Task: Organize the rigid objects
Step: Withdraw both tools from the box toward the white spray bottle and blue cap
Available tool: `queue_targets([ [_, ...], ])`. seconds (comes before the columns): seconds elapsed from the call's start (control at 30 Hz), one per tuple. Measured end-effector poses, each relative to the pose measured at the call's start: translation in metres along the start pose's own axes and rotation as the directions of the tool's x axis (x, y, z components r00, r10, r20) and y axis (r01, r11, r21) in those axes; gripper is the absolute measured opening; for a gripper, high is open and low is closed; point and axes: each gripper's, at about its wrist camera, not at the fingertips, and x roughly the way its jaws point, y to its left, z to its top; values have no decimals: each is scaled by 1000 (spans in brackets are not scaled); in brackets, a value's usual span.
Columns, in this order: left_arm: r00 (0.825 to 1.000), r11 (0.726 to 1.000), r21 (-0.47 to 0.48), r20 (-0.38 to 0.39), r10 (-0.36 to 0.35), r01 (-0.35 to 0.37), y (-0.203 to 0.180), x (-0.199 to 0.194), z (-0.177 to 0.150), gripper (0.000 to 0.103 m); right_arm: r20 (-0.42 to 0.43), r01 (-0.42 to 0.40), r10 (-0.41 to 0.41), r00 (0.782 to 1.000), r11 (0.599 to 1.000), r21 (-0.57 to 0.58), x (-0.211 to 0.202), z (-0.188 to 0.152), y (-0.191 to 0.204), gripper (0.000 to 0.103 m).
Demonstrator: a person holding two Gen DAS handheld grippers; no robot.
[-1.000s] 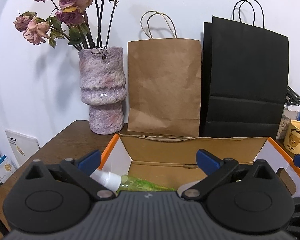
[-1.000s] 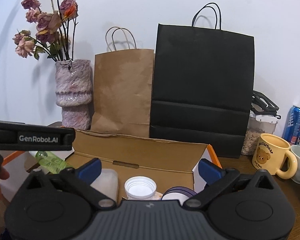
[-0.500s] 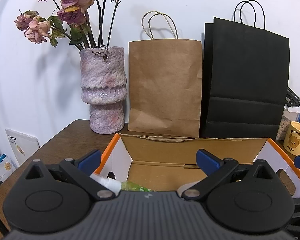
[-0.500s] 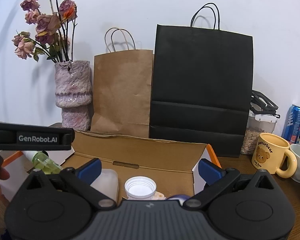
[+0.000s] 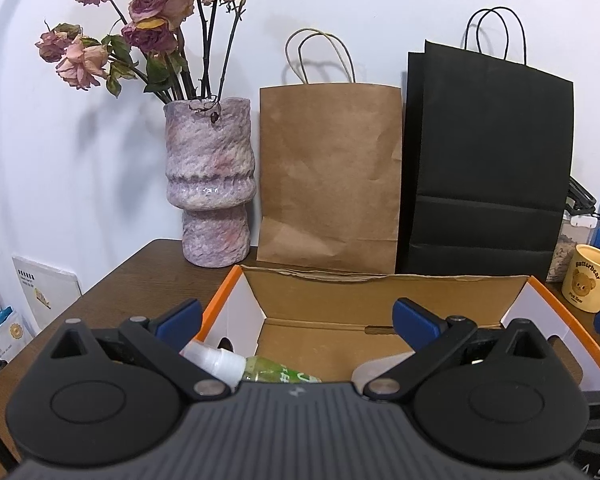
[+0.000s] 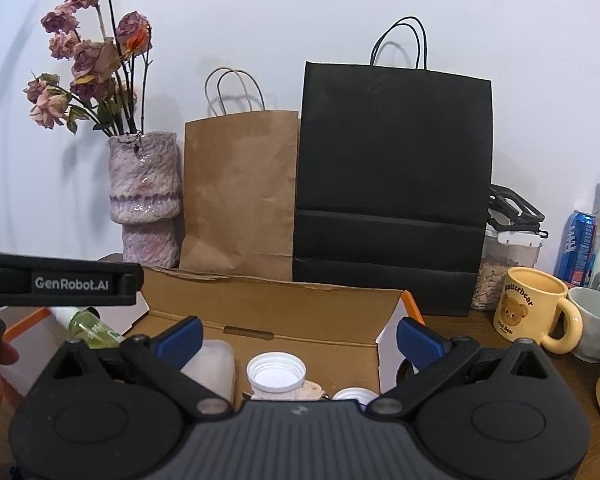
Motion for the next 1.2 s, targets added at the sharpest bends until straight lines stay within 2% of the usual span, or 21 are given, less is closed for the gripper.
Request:
queue_targets([
  [0.6, 1000, 1000, 0, 2, -3, 3, 2, -29, -9, 103, -2, 2, -2, 1000, 1000, 24, -36, -13, -5, 103],
  [1.2, 1000, 1000, -3, -7, 11, -11, 6, -73, -31, 103, 11, 49, -49, 999, 999, 23, -90, -34, -8, 103],
])
